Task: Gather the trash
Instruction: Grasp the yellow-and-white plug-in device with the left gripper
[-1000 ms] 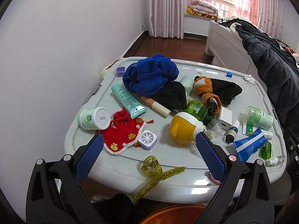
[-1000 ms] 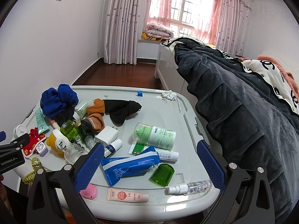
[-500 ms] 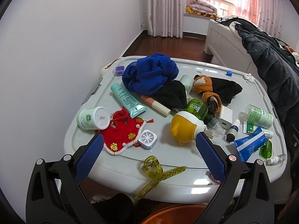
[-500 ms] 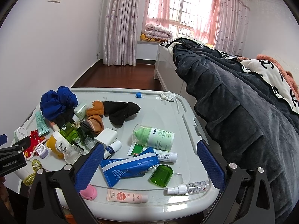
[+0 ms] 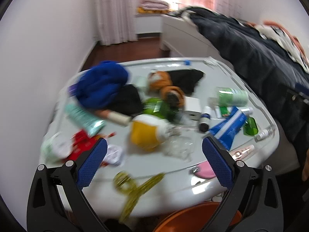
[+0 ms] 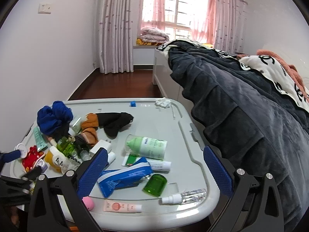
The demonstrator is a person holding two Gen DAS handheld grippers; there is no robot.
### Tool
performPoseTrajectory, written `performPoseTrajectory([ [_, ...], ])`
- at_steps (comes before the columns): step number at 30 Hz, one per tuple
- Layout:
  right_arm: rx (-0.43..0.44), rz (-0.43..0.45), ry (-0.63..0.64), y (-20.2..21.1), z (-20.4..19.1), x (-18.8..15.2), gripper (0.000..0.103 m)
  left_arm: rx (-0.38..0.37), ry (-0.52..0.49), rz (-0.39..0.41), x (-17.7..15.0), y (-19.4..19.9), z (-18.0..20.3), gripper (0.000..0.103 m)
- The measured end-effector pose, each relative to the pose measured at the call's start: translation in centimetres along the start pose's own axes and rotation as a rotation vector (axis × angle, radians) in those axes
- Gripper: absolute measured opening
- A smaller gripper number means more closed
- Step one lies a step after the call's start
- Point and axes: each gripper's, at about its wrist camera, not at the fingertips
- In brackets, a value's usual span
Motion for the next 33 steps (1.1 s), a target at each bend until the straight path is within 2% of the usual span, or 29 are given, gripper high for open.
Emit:
performPoseTrajectory([
  [3,0.000,-0.007,-0.032,-0.1,1.2,0.2,0.098,0.060,-0.013,-0.026,0.8,-2.7,0.0,0.096],
  [5,0.010,-0.018,-0.052,-0.3,1.8,0.2,0.098,0.089,0.033,-0.065,0.9,-4.4,-1.0,0.095],
  [9,0.028,-0.041,-0.071,-0.8,2.4,0.1,0.098,0.071,0.134,-0.089,0.9,-5.8,-2.3,0.094],
  [14,0.041,-0.030,-0.066,-0.4,2.3,0.1,0.098,0.067,0.154,-0.081,1.2,-6.6,-1.9,0.094],
  [17,0.026,-0.021,-0.054,-0.2,2.3,0.0,0.098,0.000,0.208,-0.075,1.5,-7.4,-2.5,0.079],
  [20,0.020,-0.023,-0.060,-0.3,2.6,0.0,0.098,0.019,0.230,-0.069,1.8,-7.6,-2.5,0.078],
  [22,0.017,-0.021,-0.068,-0.3,3.0,0.1,0.098,0.033,0.238,-0.052,1.8,-6.9,-2.6,0.070],
  [23,0.012,-0.020,-0.072,-0.4,3.2,0.1,0.098,0.041,0.223,-0.025,1.9,-6.2,-2.5,0.047],
  [24,0.007,-0.021,-0.074,-0.5,3.4,0.1,0.098,0.031,0.199,0.003,2.3,-5.1,-2.2,0.018],
  [27,-0.027,-0.033,-0.079,-1.1,4.1,0.0,0.098,-0.004,0.225,-0.037,2.5,-4.8,-3.0,0.018],
  [29,-0.032,-0.048,-0.103,-1.4,4.8,-0.2,0.098,0.022,0.226,-0.030,2.0,-4.7,-3.5,0.019],
  [31,-0.025,-0.052,-0.127,-1.5,5.2,-0.3,0.098,0.004,0.277,-0.032,1.5,-4.9,-4.5,0.040],
  [33,-0.024,-0.052,-0.136,-1.5,5.3,-0.3,0.098,-0.016,0.330,-0.039,1.2,-5.0,-5.5,0.081],
])
Point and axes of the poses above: each gripper's, at about its wrist camera, not at the fingertips, and y roughly against the way its jaws point, z to its right, x to its top, and after that the axes turned 1 degree about -y, right-handed
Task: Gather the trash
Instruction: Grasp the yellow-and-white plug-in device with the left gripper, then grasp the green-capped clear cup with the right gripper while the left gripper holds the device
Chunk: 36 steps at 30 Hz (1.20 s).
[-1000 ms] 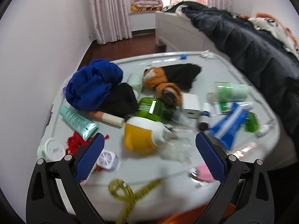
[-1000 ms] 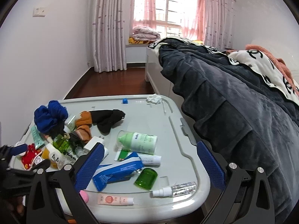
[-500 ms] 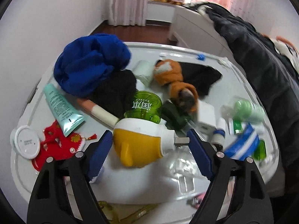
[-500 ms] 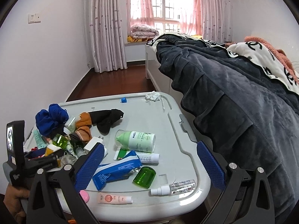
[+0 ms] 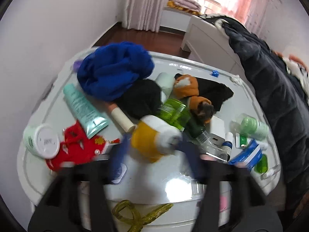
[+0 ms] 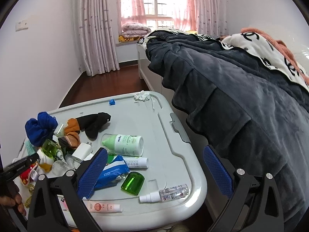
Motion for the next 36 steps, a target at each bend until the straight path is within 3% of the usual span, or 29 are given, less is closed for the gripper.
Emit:
performPoseTrajectory([
  [3,0.012,0.005,0.015,0.1,-0.6,0.0,0.098,-0.014,0.027,-0.008,-0.1,-0.5,-0.6,0.083],
  [7,0.006,0.015,0.066,0.2,-1.8,-0.1,0.098,-0.048,-0.053,-0.033,-0.3,-1.7,1.2,0.083],
  [10,0.008,0.026,0.077,0.5,-1.9,-0.1,0.098,0.006,-0.116,-0.036,-0.1,-2.8,2.2,0.084],
  [13,0.013,0.034,0.077,0.6,-1.6,0.0,0.098,0.029,-0.104,-0.063,-0.1,-4.5,1.7,0.085],
  [14,0.014,0.036,0.077,0.6,-1.6,0.0,0.098,0.018,-0.091,-0.064,-0.2,-4.9,1.3,0.072],
  [15,0.016,0.037,0.077,0.6,-1.6,0.0,0.098,0.007,-0.080,-0.069,-0.3,-5.2,1.1,0.069],
  [22,0.007,0.040,0.102,-0.1,-0.8,0.3,0.098,0.075,-0.051,-0.047,-0.5,-2.5,0.4,0.068],
  [25,0.002,0.004,0.177,-2.3,-1.4,1.0,0.098,0.077,-0.059,-0.030,-0.6,-0.4,0.4,0.068],
  [32,0.143,-0.125,0.430,-10.0,-6.8,1.5,0.098,0.000,-0.060,0.020,-1.0,2.5,1.3,0.068],
  [36,0.177,-0.209,0.475,-13.9,-8.4,0.4,0.098,-0.032,-0.081,0.029,-0.9,2.7,2.1,0.068],
])
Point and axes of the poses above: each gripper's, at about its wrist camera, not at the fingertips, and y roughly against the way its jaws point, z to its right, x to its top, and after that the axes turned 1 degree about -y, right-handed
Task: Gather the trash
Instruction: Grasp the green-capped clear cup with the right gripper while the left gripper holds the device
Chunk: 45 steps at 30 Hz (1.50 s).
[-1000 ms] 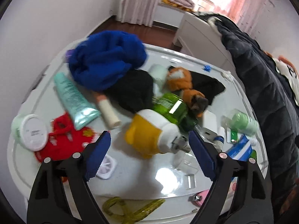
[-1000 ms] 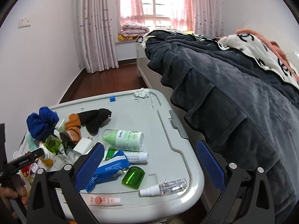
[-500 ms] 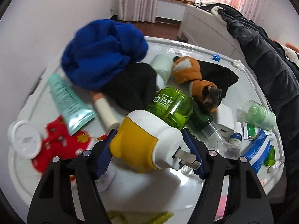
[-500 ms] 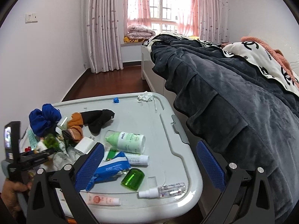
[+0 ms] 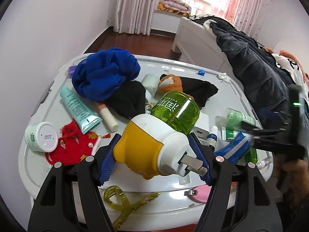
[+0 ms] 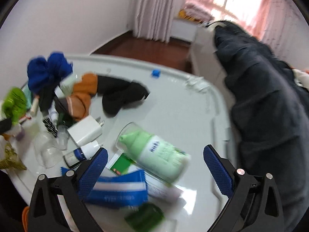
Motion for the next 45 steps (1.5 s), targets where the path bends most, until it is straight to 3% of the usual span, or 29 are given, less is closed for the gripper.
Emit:
performPoseTrajectory([
  [5,0.000,-0.041,0.061,-2.7,-1.2,0.2,0.097,-0.009,0.005,-0.035,-0.6,-1.1,-0.3,0.068],
  [8,-0.002,-0.058,0.084,-3.5,-1.3,0.5,0.088,-0.012,0.001,-0.043,-0.8,-1.2,-0.3,0.068],
  [15,0.048,-0.064,-0.029,-3.4,0.3,1.2,0.059,-0.024,-0.014,-0.042,-1.0,-1.2,0.1,0.068],
  [20,0.102,-0.076,-0.108,-2.9,1.5,1.0,0.056,-0.032,-0.012,-0.039,-1.0,-1.0,0.2,0.068],
  [28,0.152,-0.007,-0.191,-0.9,2.9,2.1,0.052,-0.038,-0.013,-0.034,-1.0,-0.7,0.3,0.068],
  [35,0.157,0.064,-0.195,1.7,3.0,3.0,0.050,-0.050,-0.018,-0.035,-1.0,-0.6,0.5,0.068],
  [45,0.155,0.089,-0.197,2.0,2.9,3.0,0.049,-0.054,-0.011,-0.031,-1.2,-0.4,0.4,0.068],
])
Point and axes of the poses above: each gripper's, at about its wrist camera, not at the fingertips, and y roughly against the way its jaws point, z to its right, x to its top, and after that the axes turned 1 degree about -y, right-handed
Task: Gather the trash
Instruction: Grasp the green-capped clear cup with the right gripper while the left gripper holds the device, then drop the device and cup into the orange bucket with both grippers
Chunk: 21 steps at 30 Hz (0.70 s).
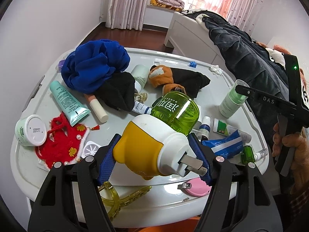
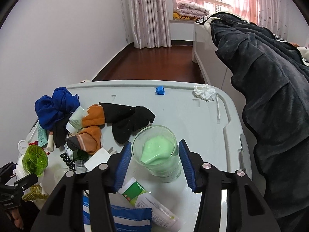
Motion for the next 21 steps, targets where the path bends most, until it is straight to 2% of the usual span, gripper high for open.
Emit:
performPoseTrajectory([
  [7,0.014,0.034,0.020,2.9,-1.1,-0.1,0.049,-0.016,-0.023,0.001,0.0,0.8,0.7,0.068],
  [11,0.058,0.058,0.032,6.8,-2.7,-1.3,0.049,-0.044,-0.050,0.016,-0.4,3.6,1.7,0.068],
  [14,0.117,0.059,0.055,10.5,-4.8,-3.8,0.049,-0.067,-0.102,-0.004,-2.4,6.3,2.5,0.068],
  [17,0.197,0.020,0.062,13.3,-7.1,-7.8,0.049,-0.090,-0.148,-0.105,-6.5,8.2,3.0,0.068],
  [19,0.260,-0.042,0.063,14.3,-8.8,-11.5,0.049,-0.114,-0.168,-0.217,-10.3,8.6,3.2,0.068],
  [21,0.285,-0.104,0.065,14.4,-10.1,-14.4,0.049,-0.129,-0.165,-0.311,-13.1,8.5,3.1,0.068],
])
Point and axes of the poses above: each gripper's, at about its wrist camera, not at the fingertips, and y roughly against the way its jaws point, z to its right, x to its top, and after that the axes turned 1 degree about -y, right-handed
